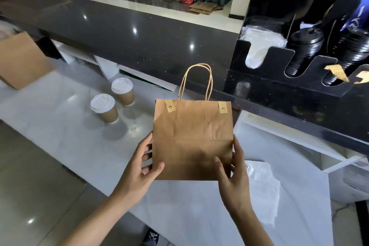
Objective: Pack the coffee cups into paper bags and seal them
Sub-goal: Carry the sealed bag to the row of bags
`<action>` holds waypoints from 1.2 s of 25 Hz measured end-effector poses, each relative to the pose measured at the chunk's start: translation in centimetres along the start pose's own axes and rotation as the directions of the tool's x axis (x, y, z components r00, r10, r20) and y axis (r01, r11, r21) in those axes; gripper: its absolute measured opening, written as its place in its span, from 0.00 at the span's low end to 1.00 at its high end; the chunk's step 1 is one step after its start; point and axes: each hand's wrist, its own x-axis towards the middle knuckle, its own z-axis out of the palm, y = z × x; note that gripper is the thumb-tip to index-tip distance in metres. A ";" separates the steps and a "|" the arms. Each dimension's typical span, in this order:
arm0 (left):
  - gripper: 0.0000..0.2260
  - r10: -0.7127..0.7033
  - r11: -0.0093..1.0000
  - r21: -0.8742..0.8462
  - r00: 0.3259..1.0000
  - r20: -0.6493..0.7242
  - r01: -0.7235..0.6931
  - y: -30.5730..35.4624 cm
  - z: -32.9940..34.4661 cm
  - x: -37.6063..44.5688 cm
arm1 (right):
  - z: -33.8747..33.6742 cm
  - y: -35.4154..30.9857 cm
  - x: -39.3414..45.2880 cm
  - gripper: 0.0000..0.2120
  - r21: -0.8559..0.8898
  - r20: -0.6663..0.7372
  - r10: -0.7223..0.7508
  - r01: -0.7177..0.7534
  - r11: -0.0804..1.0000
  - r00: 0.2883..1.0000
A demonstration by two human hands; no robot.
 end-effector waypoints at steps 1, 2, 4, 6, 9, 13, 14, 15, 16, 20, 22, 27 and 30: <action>0.34 0.004 1.000 -0.008 1.000 -0.024 -0.004 0.2 -0.1 -0.3 | 0.2 -0.2 0.2 0.35 -0.017 0.007 -0.020 0.020 1.000 1.000; 0.34 0.010 1.000 -0.016 0.999 -0.047 -0.011 0.4 -0.3 -0.7 | 0.6 -0.5 0.4 0.36 -0.029 0.030 -0.032 0.033 0.999 0.999; 0.36 0.019 0.999 -0.025 0.995 -0.100 -0.021 0.6 -1.1 -1.3 | 2.0 -1.4 0.7 0.37 -0.023 0.091 -0.058 0.060 0.998 0.994; 0.37 0.021 0.999 -0.037 0.985 -0.172 -0.027 0.9 -2.6 -1.9 | 3.8 -2.4 0.8 0.37 0.018 0.151 -0.074 0.072 0.997 0.986; 0.37 -0.003 0.997 -0.072 0.964 -0.265 -0.016 1.1 -5.8 -2.9 | 7.3 -4.0 0.8 0.37 0.027 0.245 -0.098 0.094 0.995 0.965; 0.38 -0.022 0.993 -0.115 0.927 -0.375 -0.023 0.0 -11.3 -4.0 | 12.9 -6.9 0.3 0.36 0.052 0.351 -0.129 0.118 0.992 0.928; 0.38 -0.033 0.991 -0.129 0.916 -0.400 -0.021 -0.3 -12.7 -4.4 | 14.5 -7.6 0.0 0.35 0.054 0.381 -0.134 0.123 0.991 0.915; 0.39 -0.038 0.991 -0.133 0.902 -0.430 -0.022 -0.6 -14.3 -4.7 | 16.4 -8.4 -0.4 0.35 0.057 0.410 -0.141 0.129 0.990 0.901; 0.40 -0.035 0.992 -0.124 0.891 -0.453 -0.024 -0.8 -15.7 -5.0 | 18.0 -9.0 -0.7 0.35 0.062 0.438 -0.146 0.132 0.989 0.887; 0.38 -0.043 0.994 -0.111 0.845 -0.533 -0.020 -1.6 -22.3 -6.6 | 25.3 -11.3 -2.7 0.36 0.066 0.514 -0.170 0.159 0.985 0.841; 0.37 -0.068 0.992 -0.127 0.813 -0.579 -0.008 -2.3 -25.7 -7.6 | 28.8 -12.6 -4.0 0.36 0.081 0.546 -0.181 0.164 0.983 0.818; 0.37 -0.088 0.989 -0.146 0.761 -0.643 -0.008 -4.2 -34.1 -10.4 | 37.4 -15.5 -7.6 0.37 0.108 0.615 -0.194 0.161 0.981 0.764; 0.37 -0.101 0.989 -0.148 0.729 -0.677 -0.001 -5.5 -38.3 -12.1 | 42.1 -16.4 -9.4 0.36 0.119 0.657 -0.214 0.181 0.976 0.723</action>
